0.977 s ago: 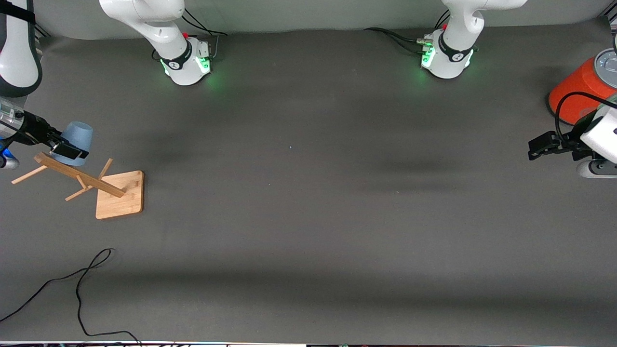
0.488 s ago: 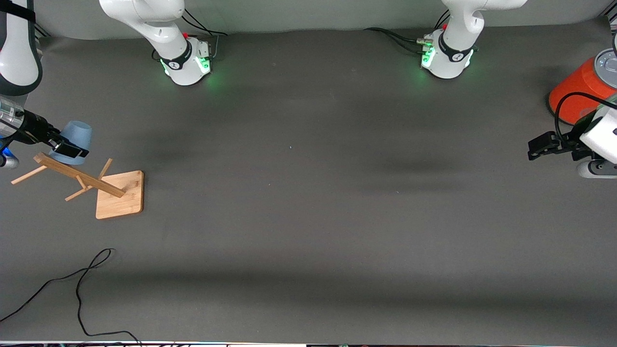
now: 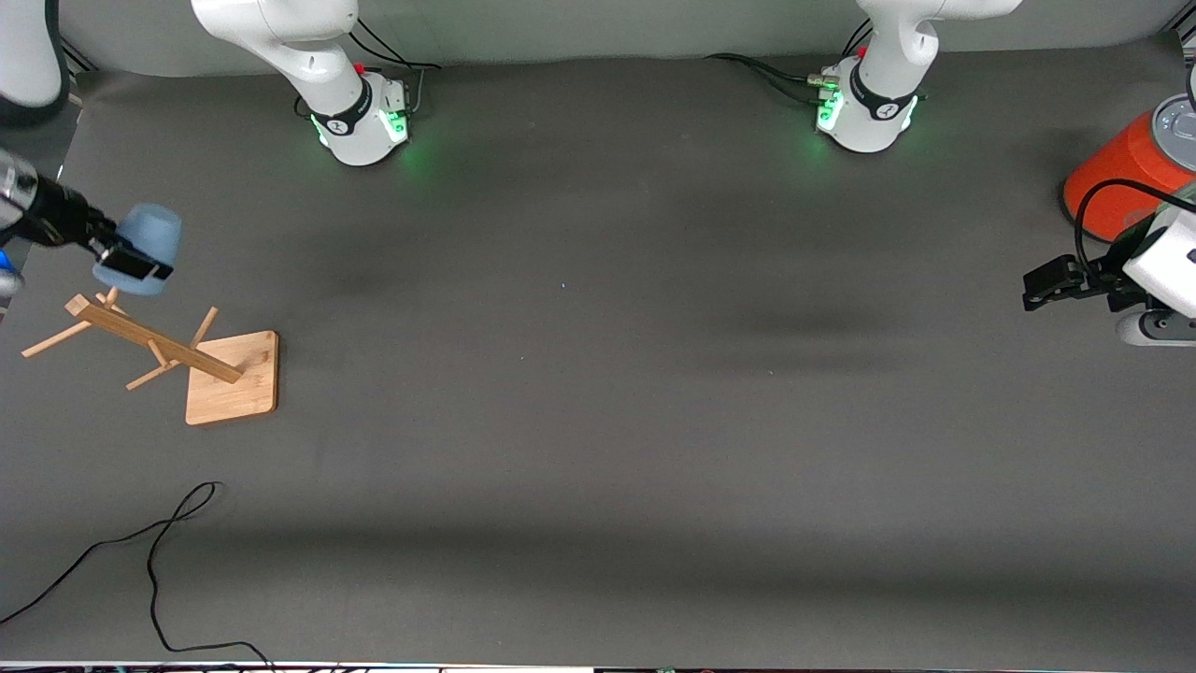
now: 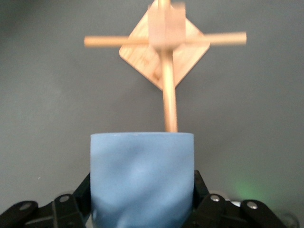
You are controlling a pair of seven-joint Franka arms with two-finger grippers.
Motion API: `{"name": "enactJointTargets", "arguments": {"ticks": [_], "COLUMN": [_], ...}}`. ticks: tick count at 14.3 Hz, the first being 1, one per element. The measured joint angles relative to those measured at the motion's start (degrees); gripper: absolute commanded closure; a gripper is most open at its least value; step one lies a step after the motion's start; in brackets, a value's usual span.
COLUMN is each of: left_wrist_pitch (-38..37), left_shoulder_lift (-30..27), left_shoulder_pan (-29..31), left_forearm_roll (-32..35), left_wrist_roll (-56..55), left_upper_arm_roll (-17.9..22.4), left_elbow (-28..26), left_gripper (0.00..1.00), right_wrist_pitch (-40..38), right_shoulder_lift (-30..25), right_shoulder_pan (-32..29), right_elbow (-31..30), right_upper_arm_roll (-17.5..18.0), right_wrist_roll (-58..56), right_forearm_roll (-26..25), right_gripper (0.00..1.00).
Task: Rotate and upright cup with both arms
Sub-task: 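Slide the blue cup off the peg with the right gripper, then carry the blue cup with the right gripper to the table middle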
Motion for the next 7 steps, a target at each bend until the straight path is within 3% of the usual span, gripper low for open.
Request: {"name": "enactJointTargets", "arguments": {"ticks": [3, 7], "left_wrist_pitch": [0.00, 0.00], "left_shoulder_lift": [0.00, 0.00], "left_shoulder_pan": [0.00, 0.00], "left_forearm_roll": [0.00, 0.02], "left_wrist_roll": [0.00, 0.02], "left_upper_arm_roll": [-0.01, 0.04], "left_elbow": [-0.02, -0.08], "left_gripper": [0.00, 0.00], "right_wrist_pitch": [-4.80, -5.58], "right_shoulder_lift": [-4.88, -6.95], "right_shoulder_pan": [5.54, 20.31], "right_elbow": [-0.05, 0.35], "right_upper_arm_roll": [0.18, 0.38], "right_wrist_roll": [10.18, 31.78], "right_forearm_roll": [0.07, 1.32], "right_gripper": [0.68, 0.68]}}
